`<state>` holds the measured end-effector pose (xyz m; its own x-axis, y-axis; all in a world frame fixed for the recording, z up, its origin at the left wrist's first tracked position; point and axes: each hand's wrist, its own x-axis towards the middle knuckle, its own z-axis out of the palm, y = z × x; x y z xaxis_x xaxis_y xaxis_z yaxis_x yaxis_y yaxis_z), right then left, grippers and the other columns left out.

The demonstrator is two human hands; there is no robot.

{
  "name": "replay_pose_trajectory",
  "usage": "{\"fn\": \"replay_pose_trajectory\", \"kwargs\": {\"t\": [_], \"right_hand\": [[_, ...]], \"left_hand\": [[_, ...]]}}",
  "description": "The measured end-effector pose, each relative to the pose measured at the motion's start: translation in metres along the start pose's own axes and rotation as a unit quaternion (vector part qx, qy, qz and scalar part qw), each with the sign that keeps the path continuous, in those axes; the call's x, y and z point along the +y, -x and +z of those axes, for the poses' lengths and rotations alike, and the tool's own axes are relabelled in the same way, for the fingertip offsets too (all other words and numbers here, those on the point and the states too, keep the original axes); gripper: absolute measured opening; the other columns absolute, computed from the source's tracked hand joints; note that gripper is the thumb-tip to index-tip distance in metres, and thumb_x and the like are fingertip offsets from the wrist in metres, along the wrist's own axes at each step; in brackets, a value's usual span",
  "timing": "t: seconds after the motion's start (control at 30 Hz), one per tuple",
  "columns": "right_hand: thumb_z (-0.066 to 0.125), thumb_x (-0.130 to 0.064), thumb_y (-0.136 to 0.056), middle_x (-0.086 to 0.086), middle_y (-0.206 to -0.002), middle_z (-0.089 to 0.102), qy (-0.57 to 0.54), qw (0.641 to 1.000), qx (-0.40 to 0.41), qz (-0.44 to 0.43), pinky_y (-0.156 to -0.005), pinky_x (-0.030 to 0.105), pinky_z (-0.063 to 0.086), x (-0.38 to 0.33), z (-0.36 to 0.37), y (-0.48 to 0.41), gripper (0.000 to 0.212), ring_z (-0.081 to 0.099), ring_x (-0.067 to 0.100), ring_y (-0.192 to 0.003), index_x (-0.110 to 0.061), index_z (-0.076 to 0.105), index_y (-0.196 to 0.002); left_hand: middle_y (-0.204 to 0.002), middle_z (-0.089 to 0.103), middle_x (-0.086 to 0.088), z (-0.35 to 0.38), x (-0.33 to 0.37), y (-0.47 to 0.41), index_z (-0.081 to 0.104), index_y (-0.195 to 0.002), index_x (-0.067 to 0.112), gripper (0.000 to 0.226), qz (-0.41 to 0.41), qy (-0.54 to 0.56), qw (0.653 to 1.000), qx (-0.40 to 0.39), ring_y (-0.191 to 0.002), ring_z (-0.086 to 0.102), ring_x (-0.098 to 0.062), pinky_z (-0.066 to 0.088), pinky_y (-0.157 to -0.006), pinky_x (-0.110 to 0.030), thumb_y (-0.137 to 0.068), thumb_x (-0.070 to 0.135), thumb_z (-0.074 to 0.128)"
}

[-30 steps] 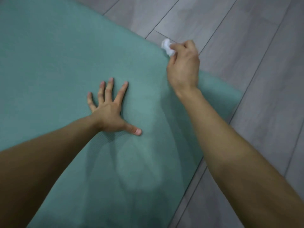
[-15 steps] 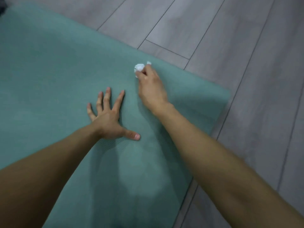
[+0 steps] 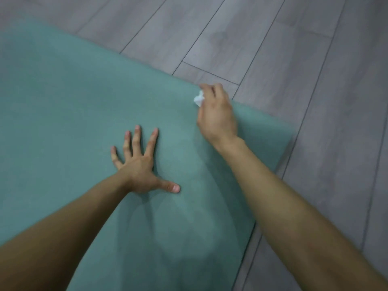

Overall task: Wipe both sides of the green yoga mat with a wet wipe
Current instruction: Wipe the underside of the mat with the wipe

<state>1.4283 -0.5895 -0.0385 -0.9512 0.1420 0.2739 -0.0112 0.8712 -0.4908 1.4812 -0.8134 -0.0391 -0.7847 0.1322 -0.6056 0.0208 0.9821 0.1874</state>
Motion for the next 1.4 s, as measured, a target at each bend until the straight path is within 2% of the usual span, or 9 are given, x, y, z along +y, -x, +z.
{"fn": "replay_pose_trajectory", "kwargs": {"t": [0.17,0.3,0.47,0.57,0.7,0.83,1.07,1.27,1.4], "right_hand": [[0.049,-0.001,-0.096,0.017,-0.124,0.053,0.023,0.992,-0.111,-0.062,-0.095,0.045,0.050,-0.038,0.032,-0.066,0.025,0.054,0.037,-0.114,-0.003,0.070,-0.110],[0.037,-0.013,-0.093,0.010,-0.100,0.062,0.073,0.997,-0.021,-0.007,-0.083,0.041,0.046,0.030,-0.011,-0.007,0.044,0.054,0.034,-0.098,-0.012,0.077,-0.111],[0.054,0.000,-0.089,0.009,-0.101,0.068,0.072,0.994,0.018,0.085,-0.084,0.043,0.048,0.057,-0.031,0.004,0.032,0.053,0.035,-0.103,-0.009,0.078,-0.107],[0.050,0.005,-0.087,0.014,-0.108,0.071,0.051,0.997,-0.062,0.003,-0.092,0.042,0.048,0.008,0.010,-0.054,0.033,0.057,0.036,-0.109,-0.003,0.075,-0.106],[0.044,0.012,-0.085,0.014,-0.113,0.071,0.053,0.988,-0.142,0.011,-0.095,0.039,0.050,-0.001,0.011,-0.078,0.045,0.058,0.034,-0.114,-0.007,0.074,-0.112],[0.049,0.001,-0.083,0.010,-0.104,0.074,0.036,0.999,-0.036,-0.008,-0.086,0.038,0.048,0.066,-0.039,-0.008,0.041,0.060,0.033,-0.102,-0.008,0.078,-0.109],[0.057,0.010,-0.080,0.011,-0.110,0.076,0.050,0.982,0.118,0.142,-0.085,0.030,0.043,0.130,-0.090,0.066,0.042,0.062,0.037,-0.101,-0.006,0.080,-0.112],[0.061,0.000,-0.090,0.012,-0.100,0.066,0.002,0.993,-0.006,-0.119,-0.084,0.045,0.052,0.007,0.015,-0.015,0.018,0.058,0.035,-0.101,-0.005,0.072,-0.102],[0.058,-0.009,-0.097,0.009,-0.104,0.062,0.033,0.989,-0.036,-0.138,-0.081,0.049,0.054,0.007,0.025,-0.015,0.010,0.056,0.032,-0.106,-0.007,0.068,-0.097]], "left_hand": [[-0.159,-0.052,0.003,-0.002,0.003,0.002,-0.038,-0.148,0.057,0.174,-0.008,-0.002,1.000,-0.008,-0.147,-0.048,-0.025,-0.020,-0.119,-0.069,-0.019,0.105,0.068],[-0.156,-0.056,0.002,0.000,0.001,-0.001,-0.041,-0.147,0.056,0.174,-0.006,-0.004,1.000,-0.011,-0.146,-0.050,-0.027,-0.020,-0.118,-0.069,-0.019,0.106,0.066],[-0.155,-0.057,0.001,-0.002,0.002,0.000,-0.042,-0.146,0.056,0.174,-0.005,-0.006,1.000,-0.019,-0.145,-0.051,-0.028,-0.021,-0.118,-0.070,-0.018,0.107,0.065],[-0.156,-0.055,0.001,-0.003,0.003,0.001,-0.041,-0.147,0.056,0.175,-0.009,-0.006,1.000,-0.017,-0.145,-0.050,-0.027,-0.020,-0.118,-0.070,-0.018,0.107,0.066],[-0.158,-0.054,0.001,-0.003,0.004,0.001,-0.040,-0.147,0.057,0.174,-0.010,-0.008,1.000,-0.016,-0.147,-0.048,-0.027,-0.019,-0.119,-0.070,-0.017,0.107,0.065],[-0.158,-0.054,0.002,-0.002,0.002,0.000,-0.040,-0.147,0.057,0.175,-0.012,-0.012,1.000,-0.016,-0.149,-0.046,-0.027,-0.017,-0.120,-0.070,-0.014,0.109,0.062],[-0.158,-0.054,0.002,-0.002,0.002,-0.002,-0.042,-0.145,0.058,0.175,-0.014,-0.015,1.000,-0.020,-0.149,-0.046,-0.028,-0.016,-0.120,-0.070,-0.013,0.109,0.062],[-0.160,-0.052,0.003,0.000,0.002,-0.001,-0.038,-0.147,0.059,0.175,-0.015,-0.006,1.000,-0.008,-0.150,-0.045,-0.026,-0.016,-0.120,-0.069,-0.014,0.107,0.065],[-0.161,-0.050,0.003,0.000,0.001,0.000,-0.035,-0.149,0.059,0.175,-0.011,0.006,1.000,-0.001,-0.149,-0.046,-0.024,-0.019,-0.120,-0.068,-0.016,0.105,0.068]]}}
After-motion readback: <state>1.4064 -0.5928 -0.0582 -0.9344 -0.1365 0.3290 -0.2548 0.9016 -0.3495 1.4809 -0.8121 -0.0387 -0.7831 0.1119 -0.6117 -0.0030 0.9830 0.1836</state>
